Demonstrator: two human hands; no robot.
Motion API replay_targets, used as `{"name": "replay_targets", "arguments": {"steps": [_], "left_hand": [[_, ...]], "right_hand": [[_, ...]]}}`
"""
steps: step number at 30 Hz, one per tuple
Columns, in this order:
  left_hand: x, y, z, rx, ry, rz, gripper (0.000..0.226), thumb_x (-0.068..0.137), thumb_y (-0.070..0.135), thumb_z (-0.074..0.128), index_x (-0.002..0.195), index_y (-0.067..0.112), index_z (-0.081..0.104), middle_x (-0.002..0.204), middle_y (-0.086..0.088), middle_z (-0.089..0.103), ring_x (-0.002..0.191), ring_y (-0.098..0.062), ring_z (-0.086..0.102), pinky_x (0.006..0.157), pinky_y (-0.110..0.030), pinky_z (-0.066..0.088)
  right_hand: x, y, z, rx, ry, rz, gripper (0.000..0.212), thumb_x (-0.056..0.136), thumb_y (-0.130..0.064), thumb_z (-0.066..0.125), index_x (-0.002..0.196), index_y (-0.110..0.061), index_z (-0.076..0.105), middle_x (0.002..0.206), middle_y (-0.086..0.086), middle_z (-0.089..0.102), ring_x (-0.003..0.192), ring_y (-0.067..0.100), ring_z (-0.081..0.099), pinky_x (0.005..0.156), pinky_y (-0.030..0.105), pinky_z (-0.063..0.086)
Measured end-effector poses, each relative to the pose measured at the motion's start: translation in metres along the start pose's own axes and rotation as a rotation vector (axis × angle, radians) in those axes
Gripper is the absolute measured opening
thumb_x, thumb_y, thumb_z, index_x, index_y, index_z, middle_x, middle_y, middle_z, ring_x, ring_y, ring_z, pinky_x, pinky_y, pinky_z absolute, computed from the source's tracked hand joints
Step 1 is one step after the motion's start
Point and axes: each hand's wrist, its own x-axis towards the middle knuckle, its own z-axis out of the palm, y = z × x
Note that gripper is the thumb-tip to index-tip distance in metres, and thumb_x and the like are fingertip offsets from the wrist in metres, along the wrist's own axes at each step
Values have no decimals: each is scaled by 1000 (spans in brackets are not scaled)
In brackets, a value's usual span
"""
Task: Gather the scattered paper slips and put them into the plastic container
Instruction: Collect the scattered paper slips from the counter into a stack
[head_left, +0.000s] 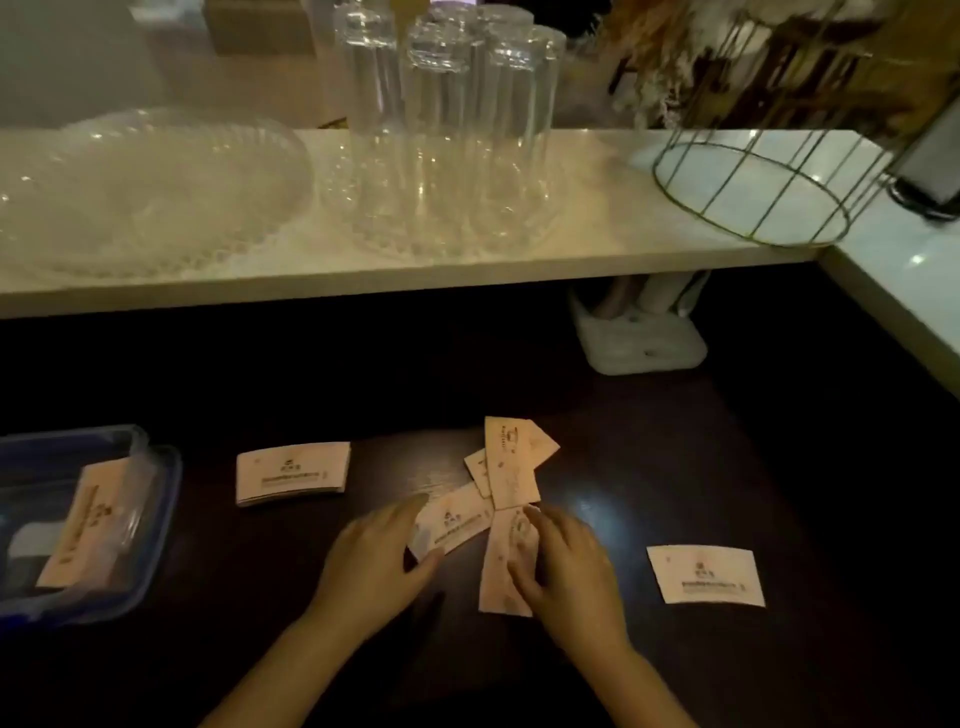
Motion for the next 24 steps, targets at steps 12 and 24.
{"name": "replay_targets", "arguments": {"steps": [12, 24], "left_hand": [[10, -15, 56, 196, -78, -213, 74, 68, 48, 68, 132, 19, 44, 133, -5, 45, 124, -23, 38, 95, -39, 40], [-2, -15, 53, -79, 20, -469, 59, 61, 24, 79, 113, 24, 52, 123, -2, 49, 118, -22, 40, 92, -35, 37]], "right_hand": [[0, 27, 30, -104, -263, -47, 84, 78, -53, 54, 144, -22, 12, 155, 2, 15, 140, 22, 13, 110, 42, 20], [-25, 26, 41, -317, -107, -357, 65, 62, -52, 74, 113, -13, 64, 119, 14, 65, 109, 29, 61, 86, 43, 54]]}}
